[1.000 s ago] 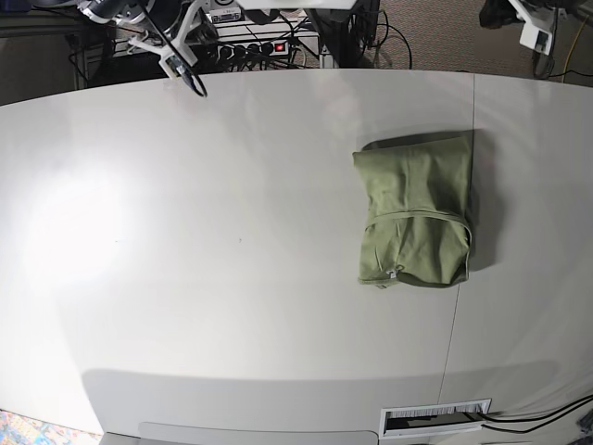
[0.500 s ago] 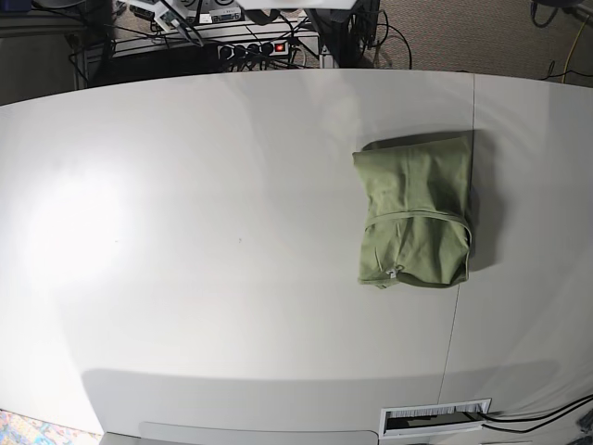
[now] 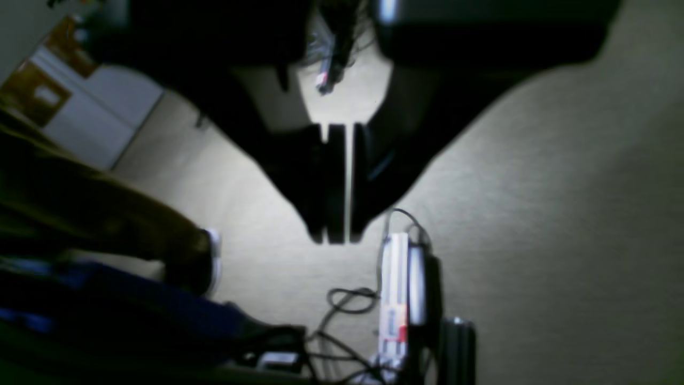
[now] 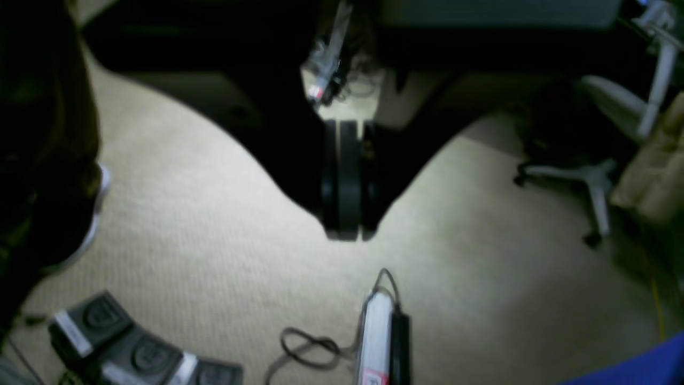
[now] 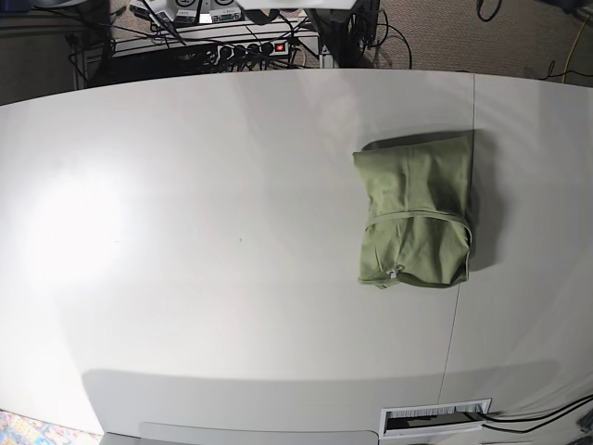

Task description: Fold the T-shirt properly

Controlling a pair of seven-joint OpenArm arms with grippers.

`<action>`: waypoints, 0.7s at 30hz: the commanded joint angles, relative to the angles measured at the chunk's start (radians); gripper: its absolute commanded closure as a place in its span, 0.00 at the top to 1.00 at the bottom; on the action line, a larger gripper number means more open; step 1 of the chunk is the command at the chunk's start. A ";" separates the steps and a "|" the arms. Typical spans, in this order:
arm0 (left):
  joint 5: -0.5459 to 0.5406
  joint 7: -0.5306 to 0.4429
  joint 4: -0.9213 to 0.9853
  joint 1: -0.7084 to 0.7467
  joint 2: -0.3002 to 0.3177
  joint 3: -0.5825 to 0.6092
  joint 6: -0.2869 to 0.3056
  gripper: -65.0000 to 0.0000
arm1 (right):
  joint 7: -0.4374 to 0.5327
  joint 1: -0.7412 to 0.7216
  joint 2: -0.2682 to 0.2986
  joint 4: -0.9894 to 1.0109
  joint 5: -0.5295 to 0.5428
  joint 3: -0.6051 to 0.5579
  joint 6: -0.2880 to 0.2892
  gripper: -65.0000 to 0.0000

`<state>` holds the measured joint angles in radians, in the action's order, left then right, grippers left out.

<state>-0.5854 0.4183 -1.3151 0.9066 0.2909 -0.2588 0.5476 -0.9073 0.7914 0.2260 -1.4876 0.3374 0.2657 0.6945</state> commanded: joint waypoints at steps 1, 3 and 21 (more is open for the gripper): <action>0.014 -0.024 0.021 -0.003 0.006 0.016 -0.007 0.00 | 0.014 -0.010 0.006 0.031 -0.002 0.004 0.004 0.00; 0.046 -0.056 0.084 -0.052 0.005 0.055 -0.036 0.00 | 0.047 -0.061 0.006 0.121 -0.026 0.003 0.004 0.00; 0.113 -0.263 0.452 -0.303 -0.092 0.130 -0.238 0.00 | 0.436 -0.448 -0.002 0.805 -0.359 -0.171 0.004 0.00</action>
<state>-0.4660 0.1627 -0.8570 0.5919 0.1967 -0.1272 0.3042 -0.4751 0.3363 0.2153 -0.6769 -0.0265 0.0925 0.6888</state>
